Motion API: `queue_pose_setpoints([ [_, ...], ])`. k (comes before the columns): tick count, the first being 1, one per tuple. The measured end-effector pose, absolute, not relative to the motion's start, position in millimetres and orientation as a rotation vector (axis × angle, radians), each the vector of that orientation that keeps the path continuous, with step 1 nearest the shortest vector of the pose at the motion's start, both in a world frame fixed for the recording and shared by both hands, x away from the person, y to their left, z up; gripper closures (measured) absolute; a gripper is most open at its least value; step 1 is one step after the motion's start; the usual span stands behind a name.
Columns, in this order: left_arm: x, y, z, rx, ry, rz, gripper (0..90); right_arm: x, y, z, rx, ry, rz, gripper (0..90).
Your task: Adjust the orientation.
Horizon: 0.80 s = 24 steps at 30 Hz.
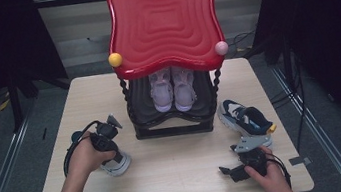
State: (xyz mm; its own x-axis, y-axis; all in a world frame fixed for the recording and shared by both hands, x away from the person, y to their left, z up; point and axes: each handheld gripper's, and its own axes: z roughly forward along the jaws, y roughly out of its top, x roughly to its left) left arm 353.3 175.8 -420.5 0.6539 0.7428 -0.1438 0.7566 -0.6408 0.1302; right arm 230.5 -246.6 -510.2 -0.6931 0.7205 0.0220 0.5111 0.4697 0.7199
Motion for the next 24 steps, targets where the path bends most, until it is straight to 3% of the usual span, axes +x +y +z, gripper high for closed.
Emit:
queue_pose_setpoints([
  [24,340.1,168.9,-362.9,2.749,1.032,-0.051,72.5,230.5,-246.5,-510.2,1.051,2.436,1.049,10.9],
])
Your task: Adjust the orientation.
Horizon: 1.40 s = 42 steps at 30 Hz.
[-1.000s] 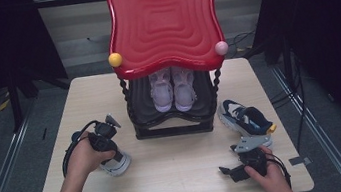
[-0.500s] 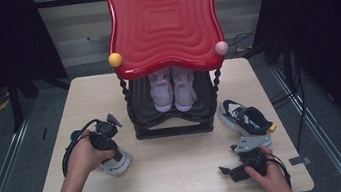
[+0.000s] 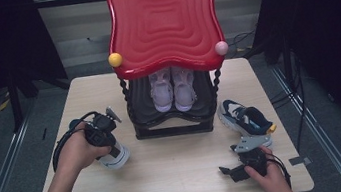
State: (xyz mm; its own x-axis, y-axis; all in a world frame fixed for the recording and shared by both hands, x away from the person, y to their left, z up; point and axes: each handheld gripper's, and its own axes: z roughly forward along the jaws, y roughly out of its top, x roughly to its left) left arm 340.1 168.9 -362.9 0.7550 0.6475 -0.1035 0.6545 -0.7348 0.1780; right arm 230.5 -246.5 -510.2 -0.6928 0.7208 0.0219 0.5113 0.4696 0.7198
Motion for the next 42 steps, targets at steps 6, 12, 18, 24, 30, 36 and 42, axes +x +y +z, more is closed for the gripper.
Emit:
queue_pose_setpoints([
  [6,340.4,165.9,-348.5,2.773,0.991,-0.082,72.5,230.4,-246.4,-510.2,1.054,2.434,1.051,10.8],
  [12,340.8,164.8,-330.5,2.763,0.956,-0.074,72.5,230.6,-246.5,-510.3,1.051,2.433,1.052,10.9],
  [18,341.5,163.0,-312.1,2.775,0.936,-0.057,72.5,230.7,-246.5,-510.3,1.049,2.433,1.052,10.8],
  [24,342.6,159.3,-294.9,2.782,0.913,-0.066,72.4,230.6,-246.4,-510.1,1.052,2.433,1.052,10.9],
  [30,342.0,156.7,-276.3,2.792,0.892,-0.067,72.4,230.6,-246.4,-510.1,1.052,2.433,1.052,10.8],
  [36,341.1,154.5,-258.4,2.816,0.882,-0.027,72.3,230.6,-246.5,-510.0,1.052,2.435,1.049,10.9],
  [42,339.1,152.8,-240.6,2.821,0.866,-0.014,72.3,230.6,-246.5,-510.0,1.052,2.435,1.050,10.9],
])
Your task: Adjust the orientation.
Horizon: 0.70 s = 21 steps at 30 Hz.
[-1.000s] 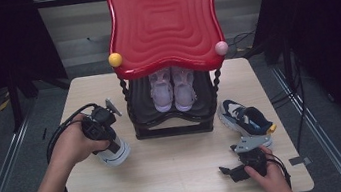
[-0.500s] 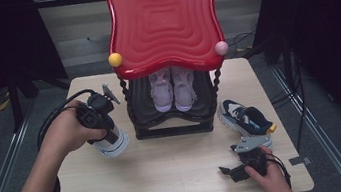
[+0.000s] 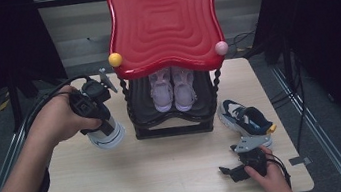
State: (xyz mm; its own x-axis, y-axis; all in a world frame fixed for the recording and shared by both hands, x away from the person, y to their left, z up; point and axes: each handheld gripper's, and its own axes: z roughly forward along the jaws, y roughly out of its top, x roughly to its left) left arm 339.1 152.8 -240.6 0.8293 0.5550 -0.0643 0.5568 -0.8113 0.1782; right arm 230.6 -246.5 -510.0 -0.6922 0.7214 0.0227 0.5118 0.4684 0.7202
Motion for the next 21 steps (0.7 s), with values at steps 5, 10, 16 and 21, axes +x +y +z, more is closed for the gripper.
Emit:
queue_pose_setpoints([
  [5,339.4,151.1,-226.0,2.817,0.857,0.015,72.2,230.4,-246.5,-509.9,1.054,2.434,1.046,10.9],
  [10,340.9,147.0,-212.7,2.818,0.851,0.036,72.2,230.6,-246.6,-510.0,1.052,2.435,1.049,10.8],
  [16,339.0,140.8,-201.0,2.826,0.824,0.081,72.2,230.5,-246.5,-510.0,1.052,2.435,1.049,10.9],
  [21,335.7,136.9,-190.5,2.820,0.790,0.082,72.2,230.6,-246.6,-510.0,1.052,2.435,1.049,10.9],
])
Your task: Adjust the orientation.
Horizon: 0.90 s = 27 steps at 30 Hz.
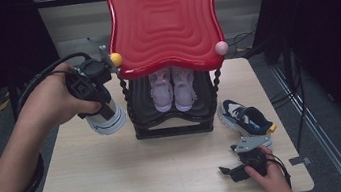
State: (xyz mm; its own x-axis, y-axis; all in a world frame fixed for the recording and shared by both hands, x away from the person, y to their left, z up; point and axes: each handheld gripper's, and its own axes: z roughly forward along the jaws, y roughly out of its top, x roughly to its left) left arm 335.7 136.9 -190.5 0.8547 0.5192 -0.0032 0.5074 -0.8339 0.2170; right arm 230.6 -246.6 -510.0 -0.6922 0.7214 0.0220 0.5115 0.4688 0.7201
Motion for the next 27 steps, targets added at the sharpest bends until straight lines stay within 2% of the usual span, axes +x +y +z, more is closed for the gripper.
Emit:
queue_pose_setpoints([
  [27,320.6,118.2,-110.6,2.816,0.717,0.287,72.1,230.5,-246.6,-510.0,1.050,2.437,1.046,10.9],
])
